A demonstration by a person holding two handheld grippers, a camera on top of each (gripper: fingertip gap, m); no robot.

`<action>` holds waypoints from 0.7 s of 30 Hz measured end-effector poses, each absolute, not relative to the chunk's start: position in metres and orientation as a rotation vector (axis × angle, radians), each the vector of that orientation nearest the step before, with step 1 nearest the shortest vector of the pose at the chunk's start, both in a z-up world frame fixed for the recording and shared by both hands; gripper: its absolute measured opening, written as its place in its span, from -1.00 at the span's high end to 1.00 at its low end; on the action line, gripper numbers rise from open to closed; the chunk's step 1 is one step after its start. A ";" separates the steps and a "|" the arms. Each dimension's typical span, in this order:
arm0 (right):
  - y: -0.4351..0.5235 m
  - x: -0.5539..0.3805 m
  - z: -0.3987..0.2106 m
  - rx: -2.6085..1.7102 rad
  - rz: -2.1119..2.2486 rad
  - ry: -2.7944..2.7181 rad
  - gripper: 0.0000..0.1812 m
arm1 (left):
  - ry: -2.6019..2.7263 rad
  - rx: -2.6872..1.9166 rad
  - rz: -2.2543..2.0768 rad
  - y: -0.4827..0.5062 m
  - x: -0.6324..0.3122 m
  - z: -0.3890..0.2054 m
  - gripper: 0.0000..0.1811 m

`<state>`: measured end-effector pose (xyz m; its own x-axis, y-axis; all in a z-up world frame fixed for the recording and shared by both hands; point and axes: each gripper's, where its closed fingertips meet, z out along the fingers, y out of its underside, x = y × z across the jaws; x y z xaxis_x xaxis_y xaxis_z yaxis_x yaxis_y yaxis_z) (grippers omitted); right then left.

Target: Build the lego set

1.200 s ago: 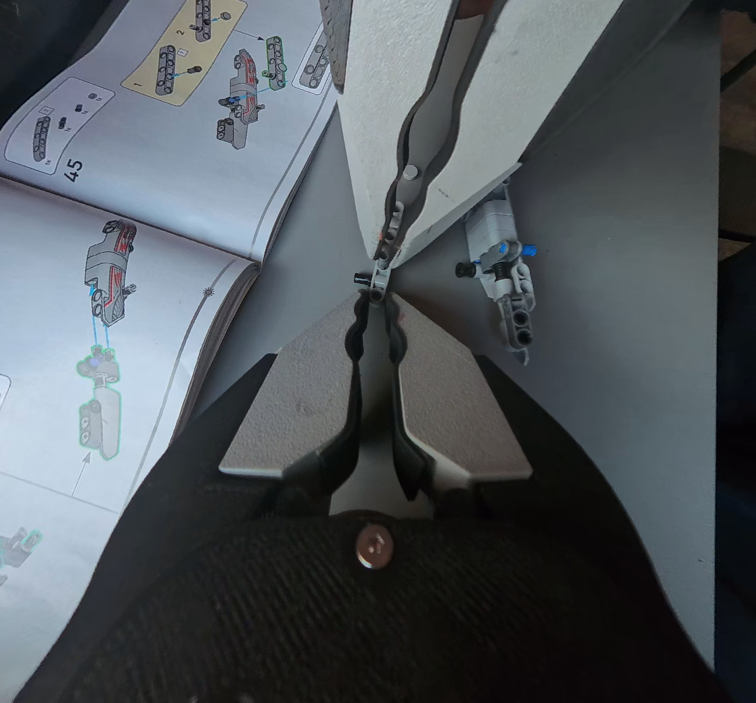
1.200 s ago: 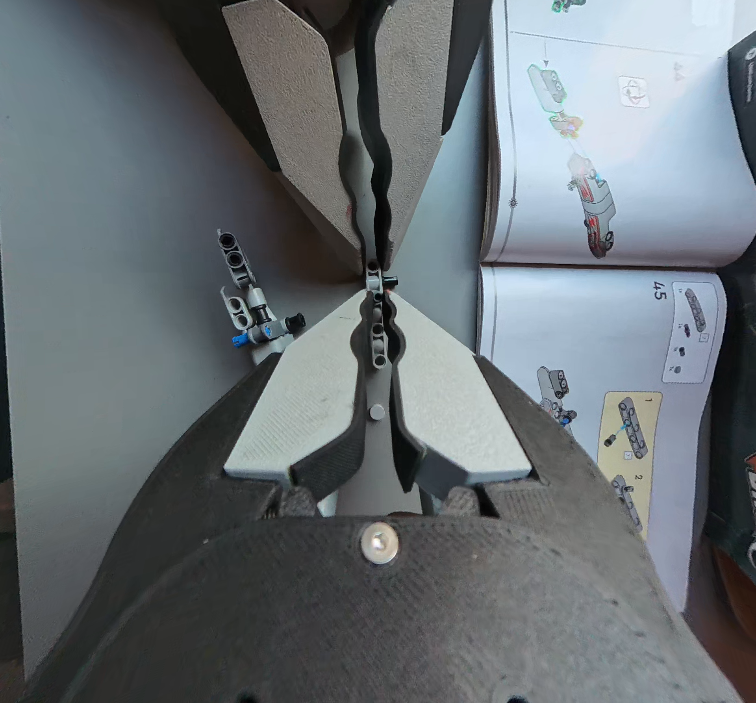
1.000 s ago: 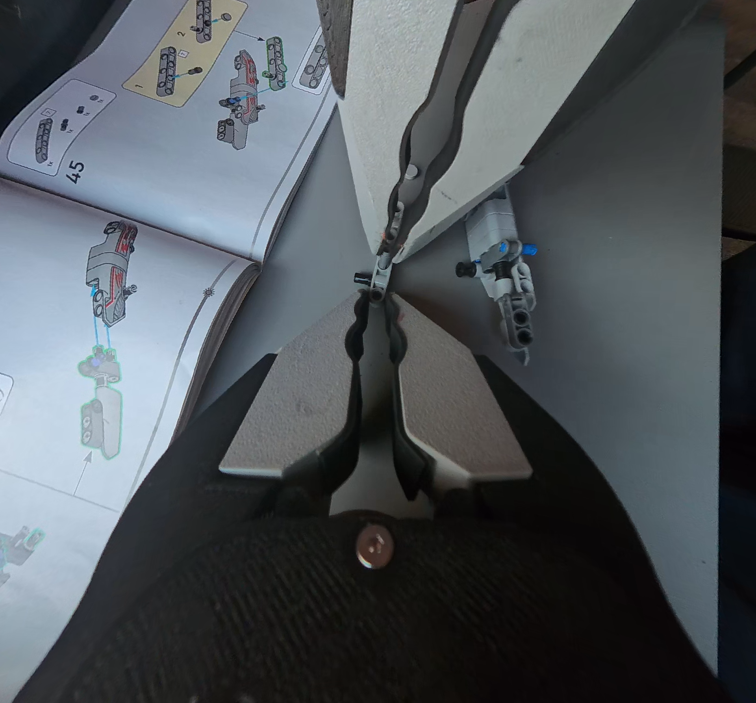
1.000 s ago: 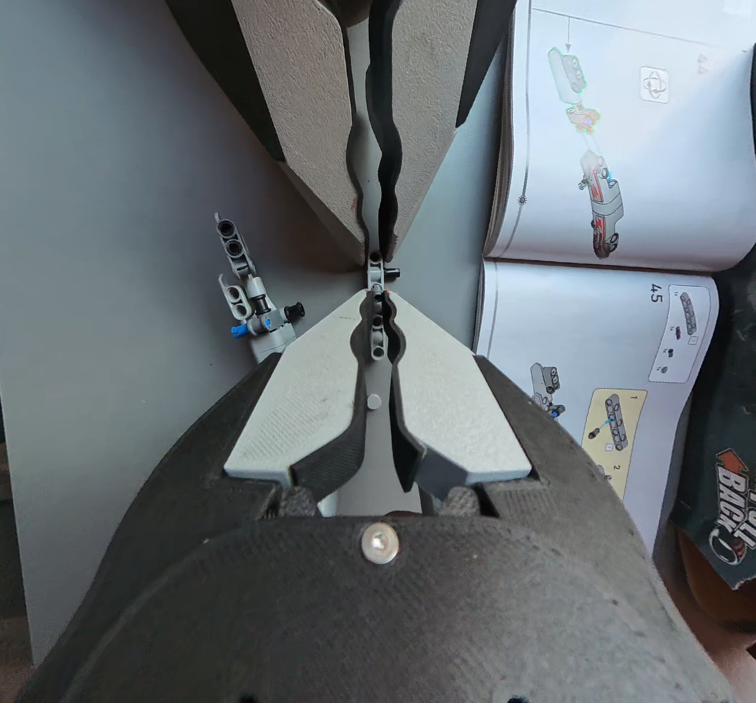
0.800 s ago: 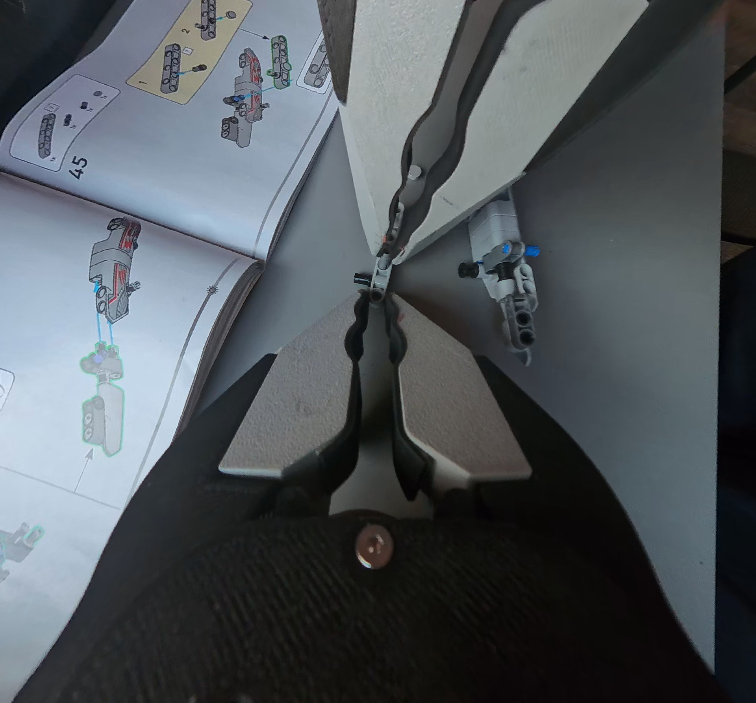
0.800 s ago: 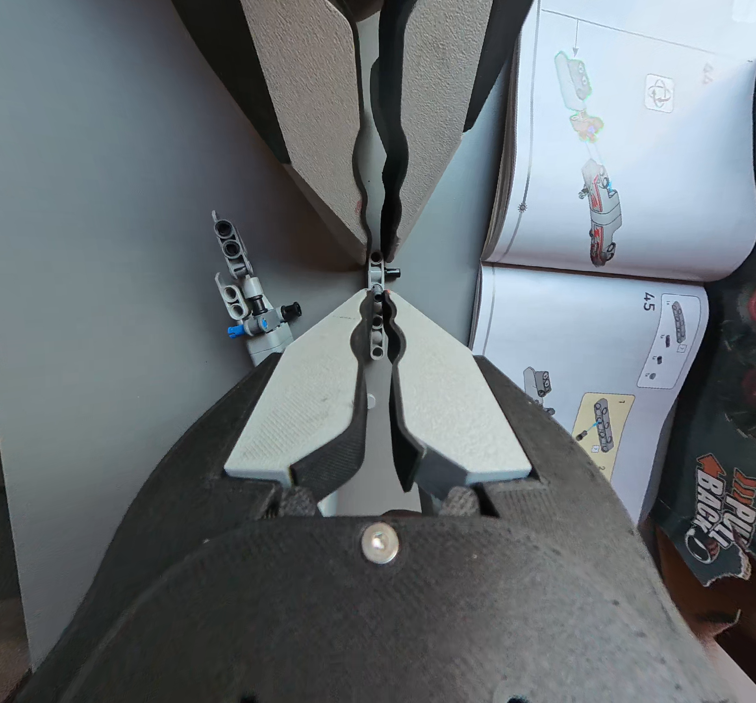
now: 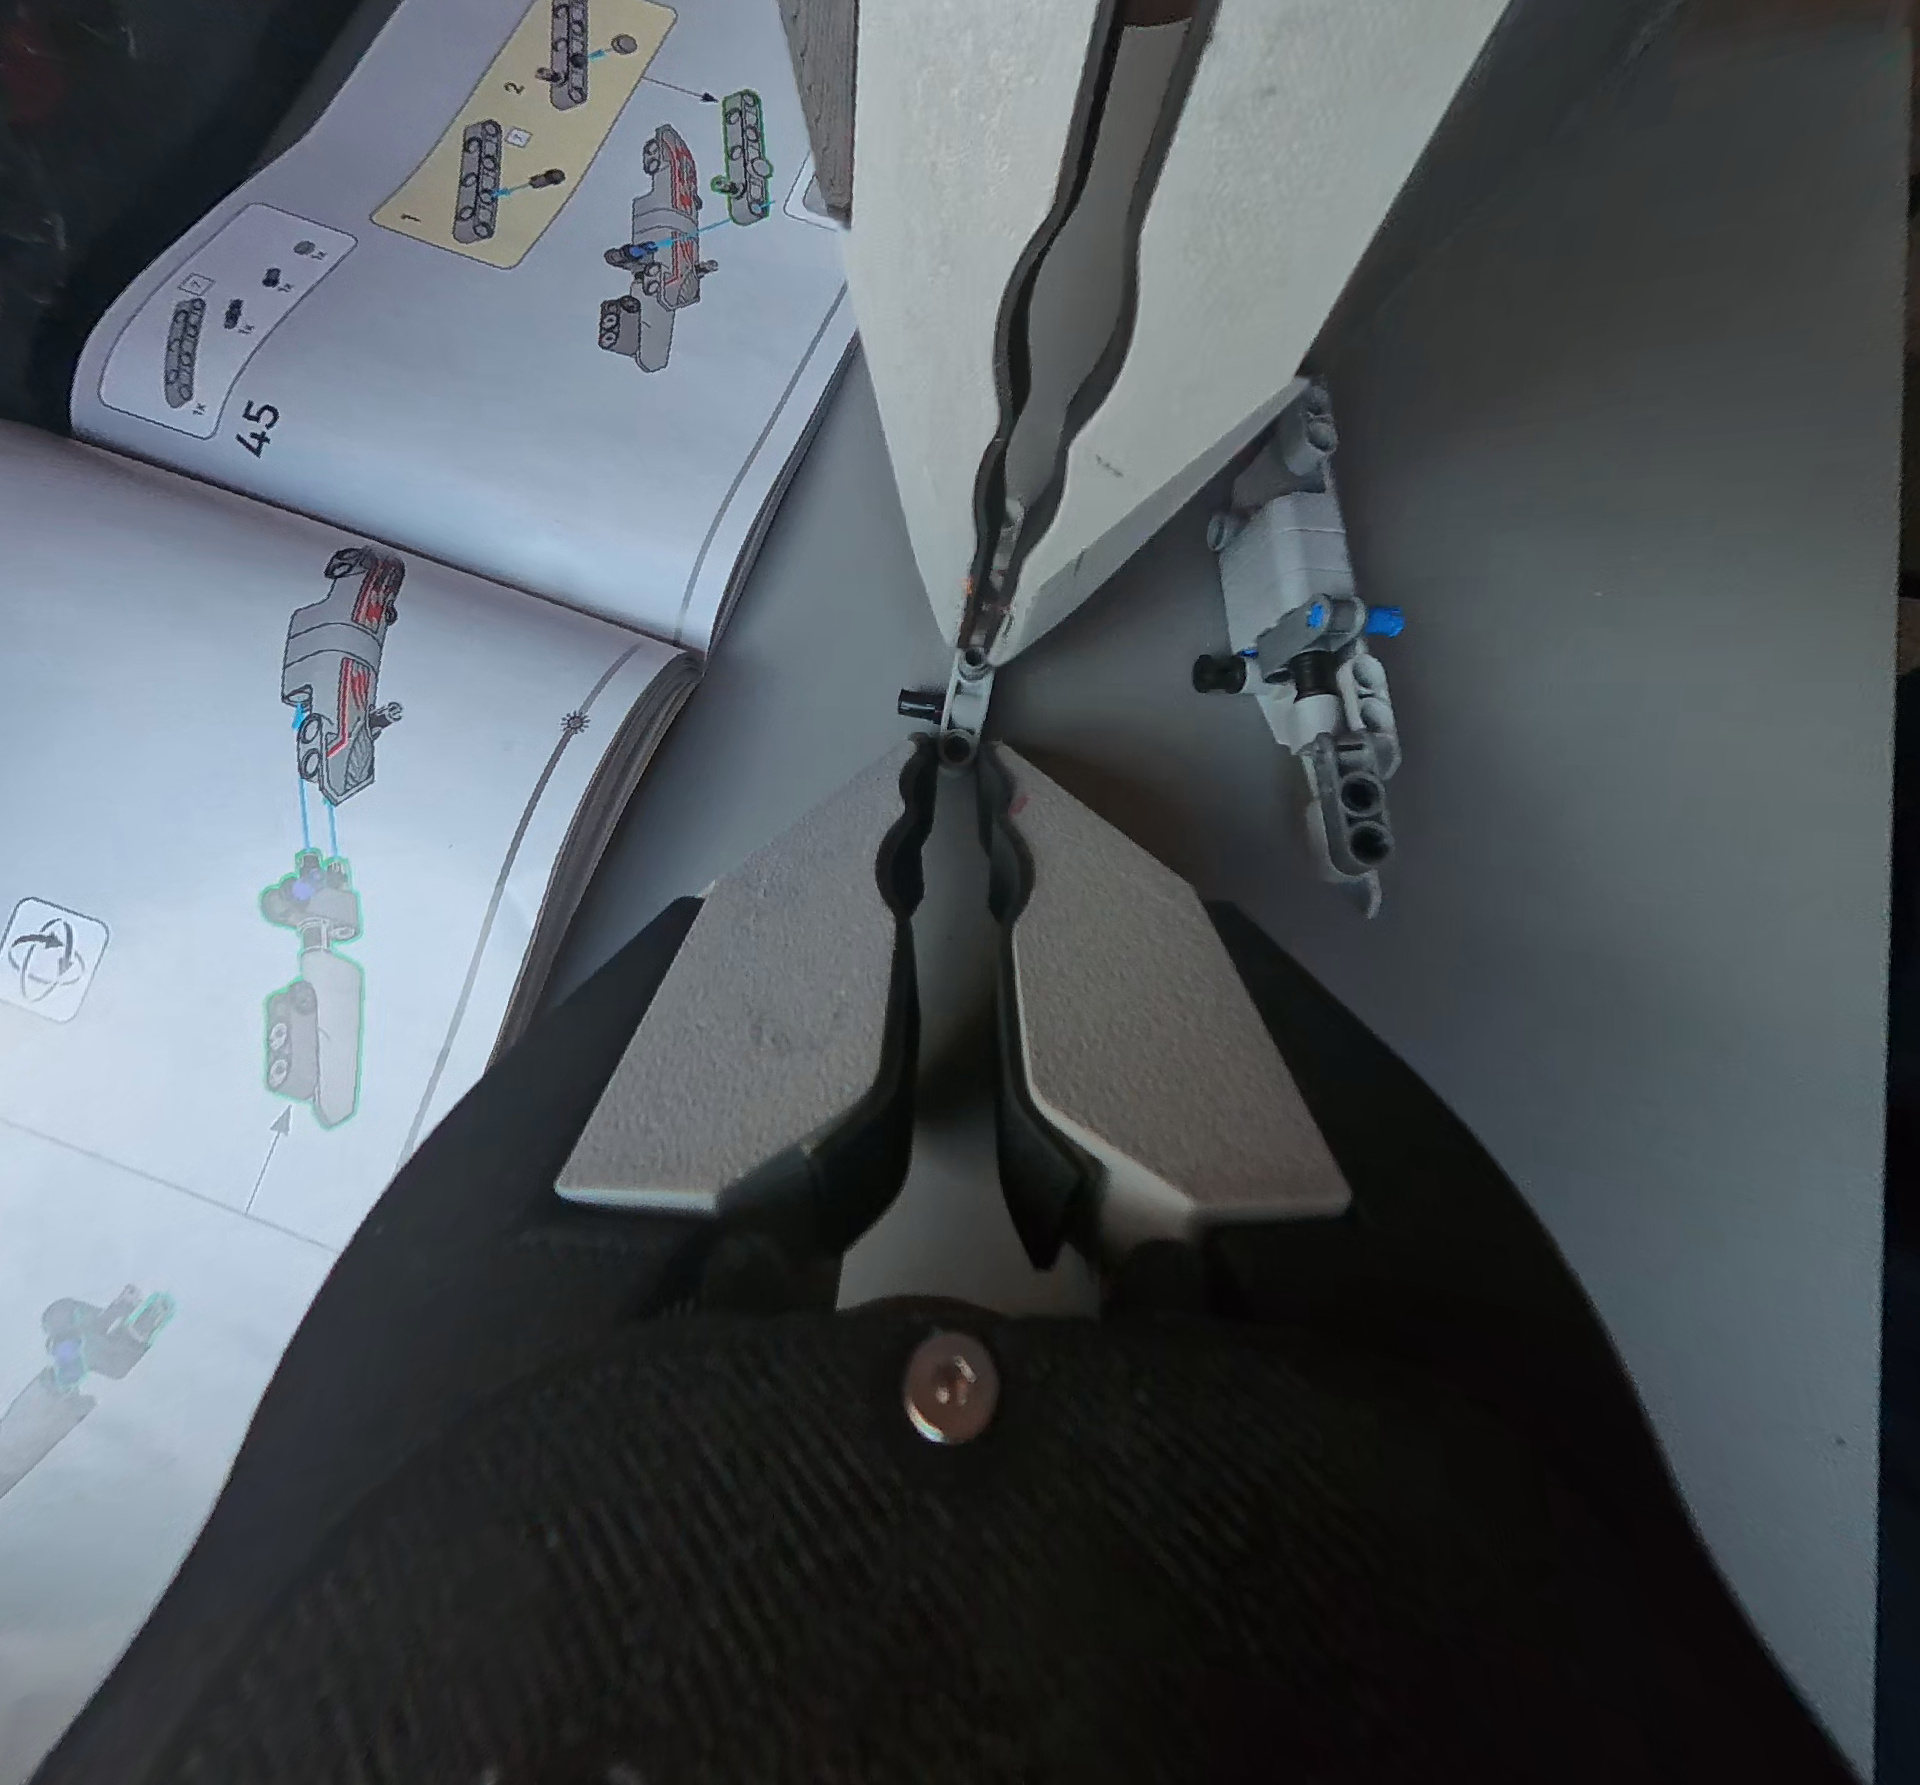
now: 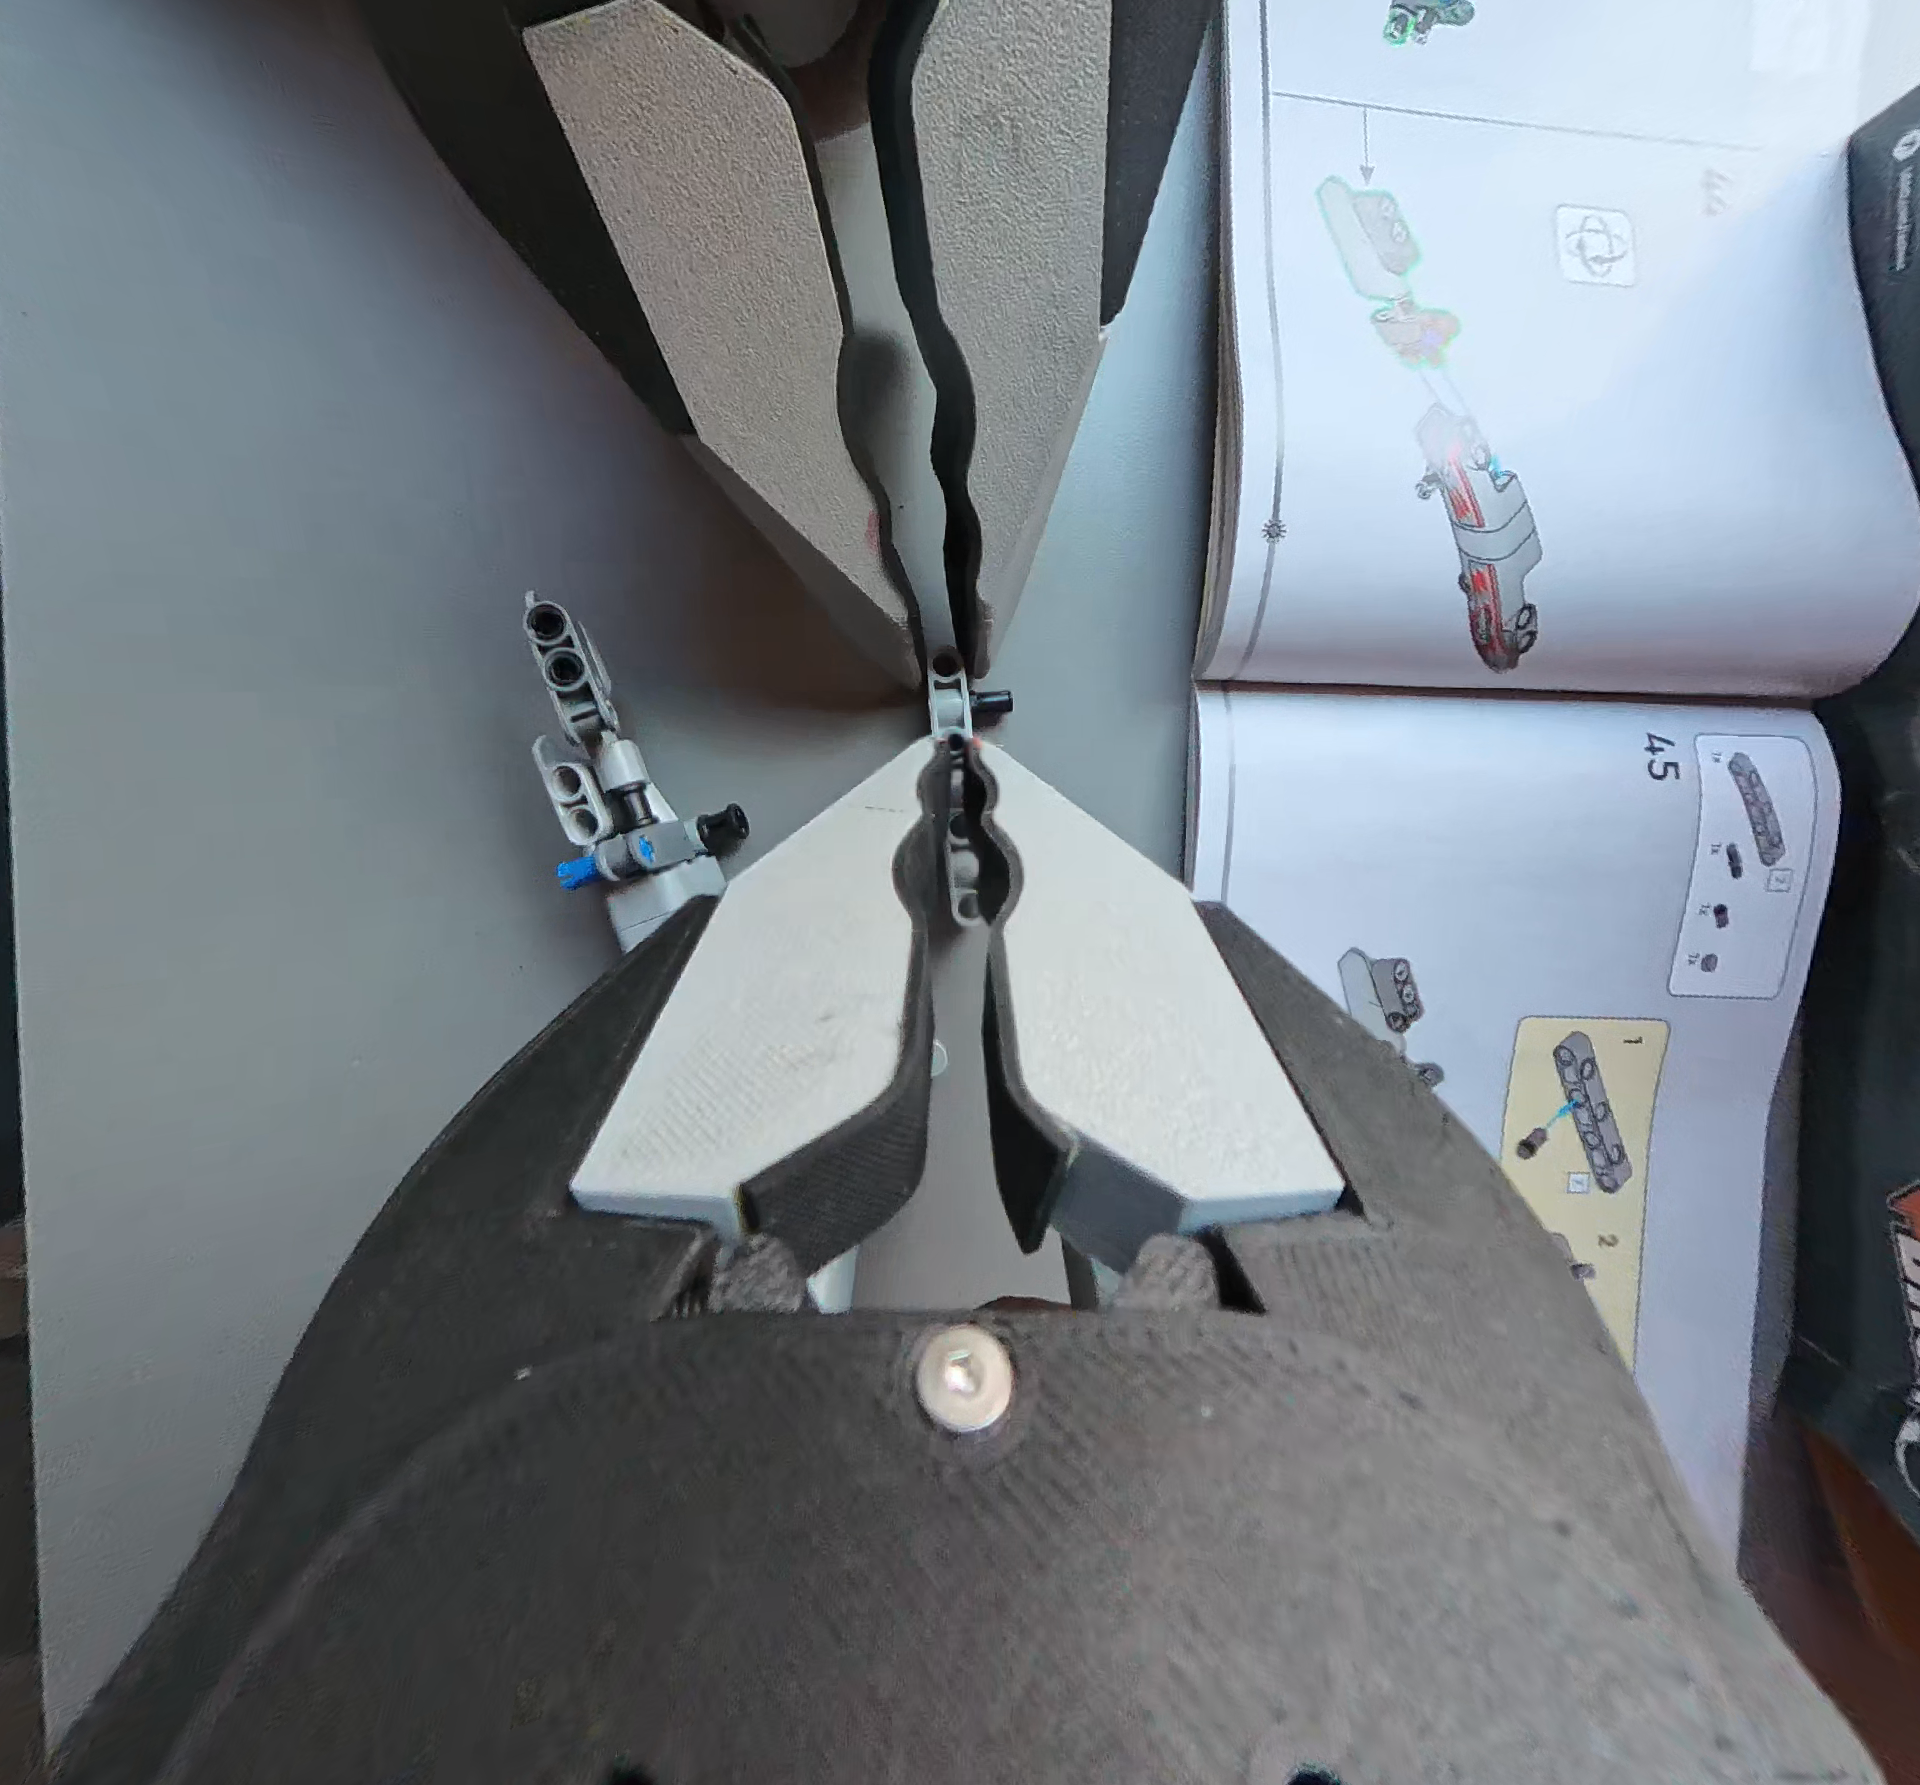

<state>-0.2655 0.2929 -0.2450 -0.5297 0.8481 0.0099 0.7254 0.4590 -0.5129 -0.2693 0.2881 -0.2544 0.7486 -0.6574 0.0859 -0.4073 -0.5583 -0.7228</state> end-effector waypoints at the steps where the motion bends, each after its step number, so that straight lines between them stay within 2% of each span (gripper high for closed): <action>1: 0.293 -0.265 -0.243 -1.351 0.686 -2.439 1.00 | 0.794 -2.236 -0.457 0.288 -0.269 -0.254 0.95; 21: 0.289 -0.271 -0.238 -1.327 0.762 -2.385 1.00 | 0.795 -2.235 -0.451 0.289 -0.270 -0.254 0.96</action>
